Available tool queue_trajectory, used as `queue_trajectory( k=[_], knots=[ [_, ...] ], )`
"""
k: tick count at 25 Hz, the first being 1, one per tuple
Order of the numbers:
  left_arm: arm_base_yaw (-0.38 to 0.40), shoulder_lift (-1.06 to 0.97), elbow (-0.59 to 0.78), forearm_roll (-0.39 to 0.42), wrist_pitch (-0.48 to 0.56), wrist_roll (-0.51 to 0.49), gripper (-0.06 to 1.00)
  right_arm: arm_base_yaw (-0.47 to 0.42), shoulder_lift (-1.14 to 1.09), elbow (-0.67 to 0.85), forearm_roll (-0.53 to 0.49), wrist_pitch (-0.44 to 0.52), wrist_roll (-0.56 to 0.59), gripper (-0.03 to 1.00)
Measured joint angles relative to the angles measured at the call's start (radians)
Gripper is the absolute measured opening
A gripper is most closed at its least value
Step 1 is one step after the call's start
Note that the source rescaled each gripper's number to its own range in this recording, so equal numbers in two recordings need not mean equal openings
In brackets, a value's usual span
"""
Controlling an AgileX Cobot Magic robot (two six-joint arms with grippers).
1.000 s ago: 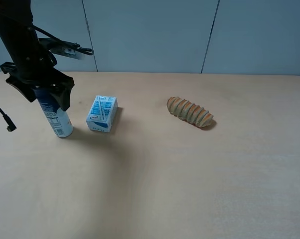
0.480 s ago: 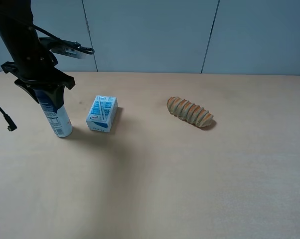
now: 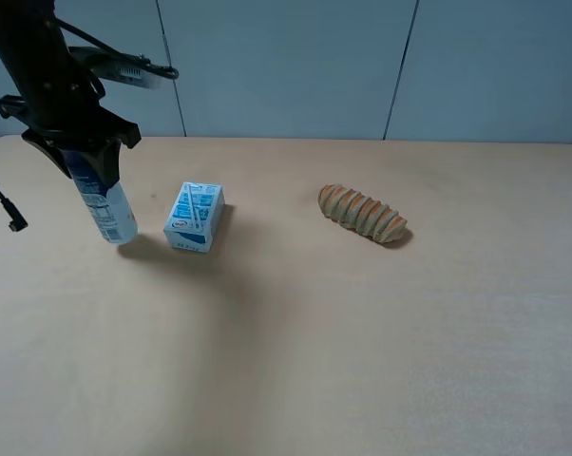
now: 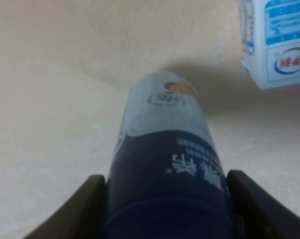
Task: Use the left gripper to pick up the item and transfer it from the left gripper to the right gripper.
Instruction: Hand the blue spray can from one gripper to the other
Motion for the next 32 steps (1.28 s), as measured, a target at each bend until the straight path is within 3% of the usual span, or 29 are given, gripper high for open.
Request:
queue_trajectory(
  k=[4, 7, 12, 23, 32],
  knots=[
    [0.000, -0.021, -0.071, -0.006, 0.081, 0.000, 0.00, 0.000, 0.000, 0.000, 0.000, 0.000, 0.000, 1.00],
    [0.000, -0.036, -0.106, -0.054, 0.093, 0.000, 0.00, 0.000, 0.000, 0.000, 0.000, 0.000, 0.000, 1.00],
    [0.000, -0.052, -0.129, -0.223, 0.093, 0.010, 0.00, 0.000, 0.000, 0.000, 0.000, 0.000, 0.000, 1.00],
    [-0.005, -0.052, -0.123, -0.623, 0.035, 0.131, 0.00, 0.000, 0.000, 0.000, 0.000, 0.000, 0.000, 1.00],
    [-0.015, -0.052, -0.016, -0.822, 0.011, 0.266, 0.00, 0.000, 0.000, 0.000, -0.005, 0.000, 0.000, 1.00]
  ],
)
